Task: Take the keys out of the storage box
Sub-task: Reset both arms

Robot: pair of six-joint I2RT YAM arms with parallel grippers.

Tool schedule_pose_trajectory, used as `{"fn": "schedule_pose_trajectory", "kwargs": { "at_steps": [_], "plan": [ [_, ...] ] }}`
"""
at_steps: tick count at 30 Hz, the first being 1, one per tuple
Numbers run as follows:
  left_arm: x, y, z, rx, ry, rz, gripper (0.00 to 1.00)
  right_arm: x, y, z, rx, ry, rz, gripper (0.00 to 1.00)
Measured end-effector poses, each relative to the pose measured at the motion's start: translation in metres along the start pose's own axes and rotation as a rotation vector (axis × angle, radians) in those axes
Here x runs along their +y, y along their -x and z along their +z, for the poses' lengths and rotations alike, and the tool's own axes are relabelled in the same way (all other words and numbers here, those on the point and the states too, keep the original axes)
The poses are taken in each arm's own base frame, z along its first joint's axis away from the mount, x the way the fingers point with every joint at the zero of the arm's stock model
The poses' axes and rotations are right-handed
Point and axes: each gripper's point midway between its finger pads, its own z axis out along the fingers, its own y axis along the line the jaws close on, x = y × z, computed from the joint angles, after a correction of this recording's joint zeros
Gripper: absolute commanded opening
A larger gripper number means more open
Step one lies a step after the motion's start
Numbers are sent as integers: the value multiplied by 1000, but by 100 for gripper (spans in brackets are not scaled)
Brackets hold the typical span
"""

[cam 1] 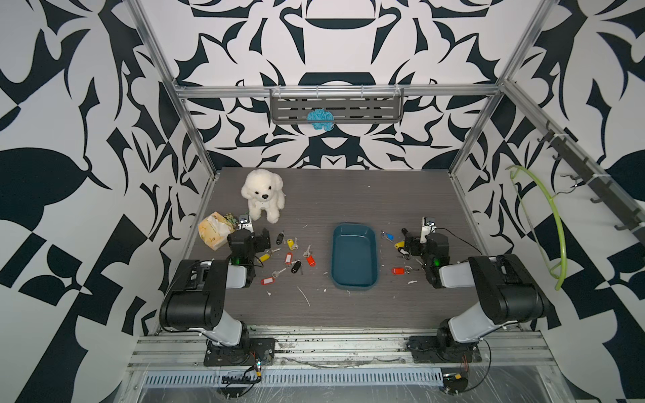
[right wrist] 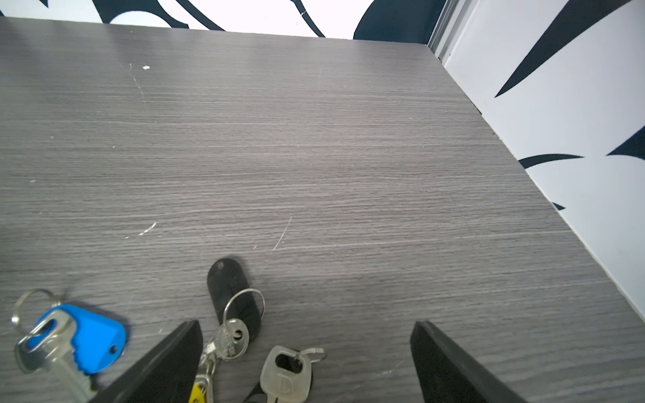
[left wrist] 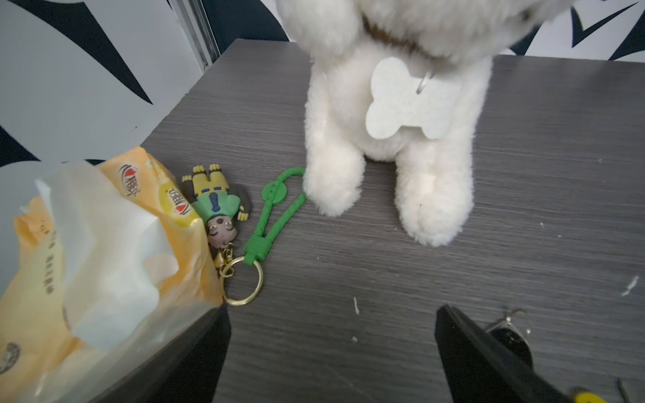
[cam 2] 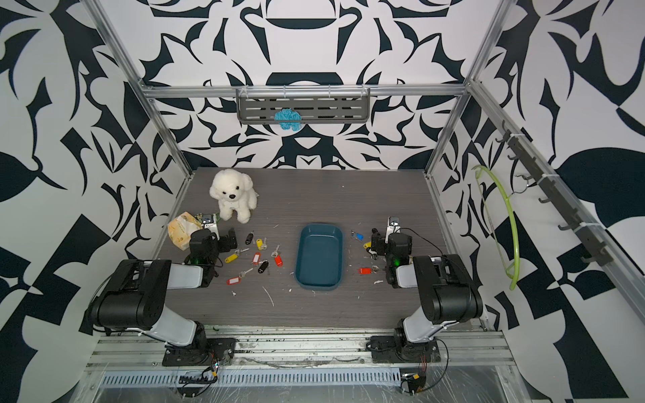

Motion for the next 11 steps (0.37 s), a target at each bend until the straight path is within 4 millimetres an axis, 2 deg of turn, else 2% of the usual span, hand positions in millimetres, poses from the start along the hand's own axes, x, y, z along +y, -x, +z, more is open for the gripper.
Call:
{"fn": "schedule_pose_trajectory", "kwargs": {
  "at_steps": [11],
  "plan": [
    [-1,5,0,-20,-7,-3,99,1,1,1,1,7,-1,99]
  ]
}}
